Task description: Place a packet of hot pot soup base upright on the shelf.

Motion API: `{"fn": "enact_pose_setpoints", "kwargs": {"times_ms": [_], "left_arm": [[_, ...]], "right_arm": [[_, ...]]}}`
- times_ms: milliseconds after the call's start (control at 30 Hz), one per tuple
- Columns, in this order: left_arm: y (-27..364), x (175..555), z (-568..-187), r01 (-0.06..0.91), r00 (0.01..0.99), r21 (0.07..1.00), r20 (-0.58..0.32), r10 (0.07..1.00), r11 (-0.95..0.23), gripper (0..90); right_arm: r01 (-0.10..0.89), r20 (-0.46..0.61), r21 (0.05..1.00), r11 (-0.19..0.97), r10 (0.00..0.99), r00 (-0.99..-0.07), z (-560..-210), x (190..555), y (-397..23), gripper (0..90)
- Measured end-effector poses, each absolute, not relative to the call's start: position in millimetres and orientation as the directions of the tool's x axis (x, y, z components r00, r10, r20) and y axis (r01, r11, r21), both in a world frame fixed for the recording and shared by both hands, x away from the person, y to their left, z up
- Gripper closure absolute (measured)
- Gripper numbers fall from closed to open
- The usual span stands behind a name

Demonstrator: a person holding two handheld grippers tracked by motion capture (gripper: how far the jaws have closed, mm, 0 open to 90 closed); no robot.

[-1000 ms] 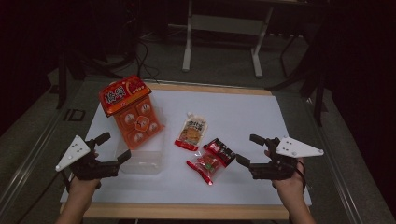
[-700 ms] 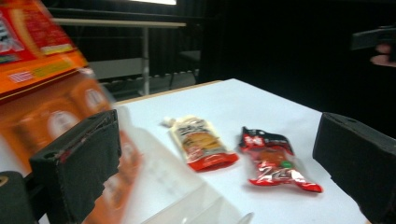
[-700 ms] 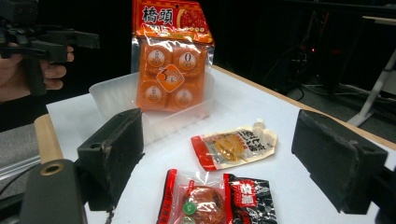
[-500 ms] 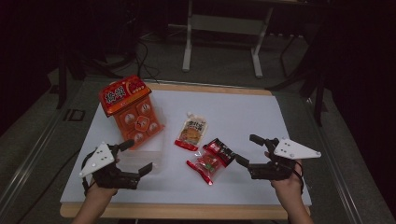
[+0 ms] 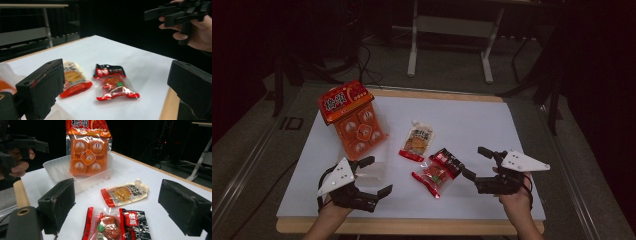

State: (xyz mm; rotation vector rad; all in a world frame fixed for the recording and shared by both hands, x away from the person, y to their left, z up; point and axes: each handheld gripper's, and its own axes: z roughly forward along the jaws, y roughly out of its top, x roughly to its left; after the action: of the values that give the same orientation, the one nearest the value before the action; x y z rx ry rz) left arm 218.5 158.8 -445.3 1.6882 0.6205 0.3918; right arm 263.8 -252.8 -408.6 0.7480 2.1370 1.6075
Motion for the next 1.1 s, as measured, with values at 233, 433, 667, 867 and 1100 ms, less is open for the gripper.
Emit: {"fn": "enact_pose_setpoints", "kwargs": {"times_ms": [233,433,667,867,1100], "left_arm": [[150.3,217.6,-451.8,0.153,0.819,0.976,-0.036,0.573,-0.157,1.5],[146.4,218.5,-455.4,0.164,0.828,0.973,-0.047,0.558,-0.162,1.4],[138.7,218.1,-461.6,0.17,0.842,0.966,-0.04,0.539,-0.194,1.4],[137.0,218.6,-464.5,0.173,0.844,0.965,-0.043,0.535,-0.196,1.4],[135.7,218.5,-466.3,0.178,0.847,0.964,-0.048,0.529,-0.198,1.4]], "right_arm": [[0.236,0.059,0.947,0.218,0.604,-0.795,-422.3,269.1,-248.5,11.5],[0.265,0.07,0.933,0.243,0.602,-0.796,-433.1,277.3,-245.0,10.7],[0.311,0.086,0.91,0.273,0.611,-0.787,-448.3,294.4,-246.4,15.5],[0.349,0.1,0.887,0.303,0.612,-0.784,-461.6,311.1,-246.4,21.4],[0.397,0.127,0.85,0.346,0.597,-0.792,-476.1,334.9,-244.3,24.2]]}}
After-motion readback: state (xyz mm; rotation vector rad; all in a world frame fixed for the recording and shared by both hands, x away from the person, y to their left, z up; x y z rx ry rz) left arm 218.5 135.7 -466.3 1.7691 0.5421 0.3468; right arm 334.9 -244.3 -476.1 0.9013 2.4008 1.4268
